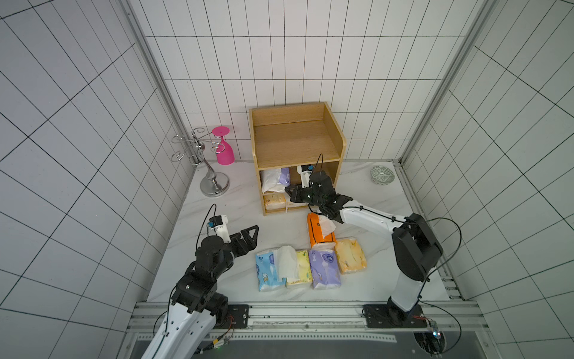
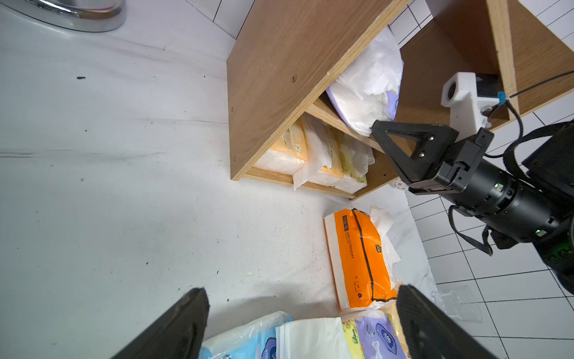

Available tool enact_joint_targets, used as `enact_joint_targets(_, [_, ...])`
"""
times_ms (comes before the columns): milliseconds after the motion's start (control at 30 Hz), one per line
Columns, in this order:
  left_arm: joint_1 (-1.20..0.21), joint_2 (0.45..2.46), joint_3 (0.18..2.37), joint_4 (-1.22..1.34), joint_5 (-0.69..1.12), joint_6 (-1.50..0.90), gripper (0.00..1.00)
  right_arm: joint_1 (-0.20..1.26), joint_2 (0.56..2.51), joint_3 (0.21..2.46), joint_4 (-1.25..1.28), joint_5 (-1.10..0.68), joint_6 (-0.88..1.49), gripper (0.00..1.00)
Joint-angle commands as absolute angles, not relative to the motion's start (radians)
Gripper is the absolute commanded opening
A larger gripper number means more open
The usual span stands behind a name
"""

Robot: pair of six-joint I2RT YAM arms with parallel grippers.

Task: Remove the tissue boxes from the shelf
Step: Pick up a box of tissues from the shelf, then place the box of tissues at the center of the board.

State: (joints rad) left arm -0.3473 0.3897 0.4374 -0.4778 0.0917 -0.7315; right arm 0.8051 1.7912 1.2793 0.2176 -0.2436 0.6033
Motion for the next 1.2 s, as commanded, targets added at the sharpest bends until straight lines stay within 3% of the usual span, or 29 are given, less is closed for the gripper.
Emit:
enact_joint_targets(0, [-0.344,0.416,0.47,-0.497,0.083,-0.708,0.98,0.84,1.695,1.23,0.231,-0.208,0.523,0.0])
enact_joint_targets(300, [-0.344,0.471,0.477,-0.456,0.159,-0.711,0.98,0.893,1.604,1.032,0.291,-0.105,0.544,0.0])
enact_joint_targets(767, [-0.35,0.462,0.471,-0.476,0.209,-0.788,0.98,0.916,1.487,0.738,0.37,-0.091,0.581,0.0])
enact_joint_targets(1167, [-0.357,0.451,0.482,-0.486,0.213,-0.792,0.98,0.995,1.601,0.665,0.476,-0.06,0.65,0.0])
